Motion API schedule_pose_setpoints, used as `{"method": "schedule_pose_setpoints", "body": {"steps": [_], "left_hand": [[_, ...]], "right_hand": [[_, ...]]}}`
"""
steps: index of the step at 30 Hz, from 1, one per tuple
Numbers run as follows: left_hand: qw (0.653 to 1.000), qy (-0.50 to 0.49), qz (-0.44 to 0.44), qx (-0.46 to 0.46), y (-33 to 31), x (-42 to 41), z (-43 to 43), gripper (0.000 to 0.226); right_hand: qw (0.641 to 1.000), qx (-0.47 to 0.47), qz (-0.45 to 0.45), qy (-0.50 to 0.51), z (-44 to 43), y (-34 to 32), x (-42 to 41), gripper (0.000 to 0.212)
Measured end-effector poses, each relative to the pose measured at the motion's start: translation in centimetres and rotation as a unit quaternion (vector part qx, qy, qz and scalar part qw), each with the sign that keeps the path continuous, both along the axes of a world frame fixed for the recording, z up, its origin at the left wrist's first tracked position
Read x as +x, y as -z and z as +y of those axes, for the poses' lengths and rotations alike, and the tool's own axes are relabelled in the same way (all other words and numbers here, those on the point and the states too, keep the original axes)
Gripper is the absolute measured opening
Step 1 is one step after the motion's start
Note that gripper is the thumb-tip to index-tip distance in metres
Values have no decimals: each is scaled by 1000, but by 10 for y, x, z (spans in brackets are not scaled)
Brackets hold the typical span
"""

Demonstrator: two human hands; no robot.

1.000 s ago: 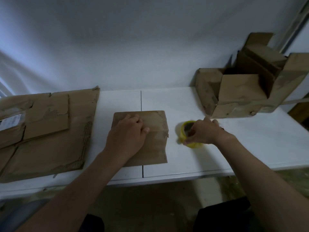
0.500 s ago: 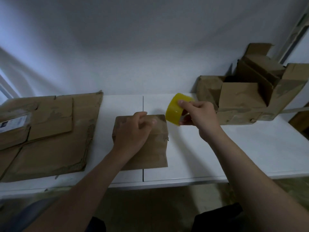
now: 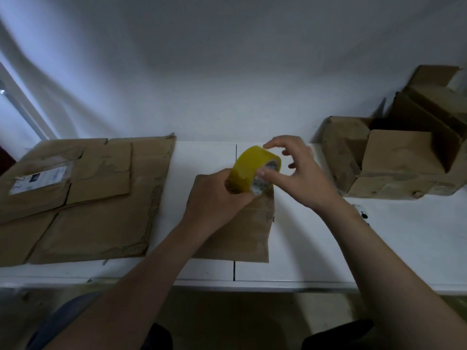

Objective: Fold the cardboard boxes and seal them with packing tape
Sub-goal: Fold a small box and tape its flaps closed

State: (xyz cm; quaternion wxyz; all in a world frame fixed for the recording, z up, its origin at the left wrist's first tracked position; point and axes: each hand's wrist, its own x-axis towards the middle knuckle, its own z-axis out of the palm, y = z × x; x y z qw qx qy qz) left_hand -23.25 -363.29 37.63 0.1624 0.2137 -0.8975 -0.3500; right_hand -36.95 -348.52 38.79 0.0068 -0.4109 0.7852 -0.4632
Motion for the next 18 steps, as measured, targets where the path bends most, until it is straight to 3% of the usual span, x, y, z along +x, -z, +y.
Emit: {"method": "schedule_pose_setpoints", "body": {"steps": [3,7,9,12,15,18], "left_hand": [[998,36,-24,38,-3,5,-14,46],[991,16,-4,136,-7,13,-29,57],[983,-10,-12,182,-9,15,-34,47],[973,-40,8,226,-10,13,-33,10],[964,-107,55,237,-10,12,-33,23],[973,-81,33,215,-10,11,-32,43]], "right_hand": [[995,-1,-29,-91,4,15,-12,55],[994,-66,7,-84,-1,26,-13,56],[995,-66,20,-78,-3,29,-9,57],[995,-55,50,-70,-5,31,-3,59],[993,-52,89,-54,-7,33,2,58],[991,-54,114,-46,-9,35,6,59]]}}
